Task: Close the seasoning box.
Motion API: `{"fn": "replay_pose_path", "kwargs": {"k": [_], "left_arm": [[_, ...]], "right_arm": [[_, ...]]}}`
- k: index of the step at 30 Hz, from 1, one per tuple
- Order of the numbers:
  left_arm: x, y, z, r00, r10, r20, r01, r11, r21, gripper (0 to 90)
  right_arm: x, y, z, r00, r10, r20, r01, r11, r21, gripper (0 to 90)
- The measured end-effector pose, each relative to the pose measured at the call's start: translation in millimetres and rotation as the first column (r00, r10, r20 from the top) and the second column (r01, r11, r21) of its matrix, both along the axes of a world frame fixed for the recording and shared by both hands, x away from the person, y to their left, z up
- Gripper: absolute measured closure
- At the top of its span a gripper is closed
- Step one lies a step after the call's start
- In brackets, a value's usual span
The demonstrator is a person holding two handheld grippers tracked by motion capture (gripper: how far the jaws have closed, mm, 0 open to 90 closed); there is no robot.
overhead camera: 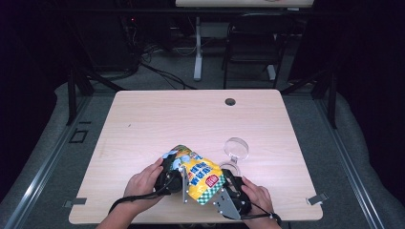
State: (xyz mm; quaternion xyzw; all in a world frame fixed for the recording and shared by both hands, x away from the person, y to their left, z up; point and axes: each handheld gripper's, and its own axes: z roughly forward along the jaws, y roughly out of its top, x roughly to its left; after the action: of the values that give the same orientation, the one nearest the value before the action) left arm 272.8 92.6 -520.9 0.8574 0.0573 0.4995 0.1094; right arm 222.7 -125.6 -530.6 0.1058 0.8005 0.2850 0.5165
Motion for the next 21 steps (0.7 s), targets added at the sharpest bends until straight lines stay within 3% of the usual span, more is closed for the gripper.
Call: {"fn": "replay_pose_path", "kwargs": {"k": [21], "left_arm": [[-1.2,-2.3,-1.2,0.9979,-0.006,0.064,0.003,0.9994,0.034,56.9]], "right_arm": [[2.1,-2.2,-1.6,0.9997,-0.002,-0.025,0.003,0.999,0.035,70.4]]}}
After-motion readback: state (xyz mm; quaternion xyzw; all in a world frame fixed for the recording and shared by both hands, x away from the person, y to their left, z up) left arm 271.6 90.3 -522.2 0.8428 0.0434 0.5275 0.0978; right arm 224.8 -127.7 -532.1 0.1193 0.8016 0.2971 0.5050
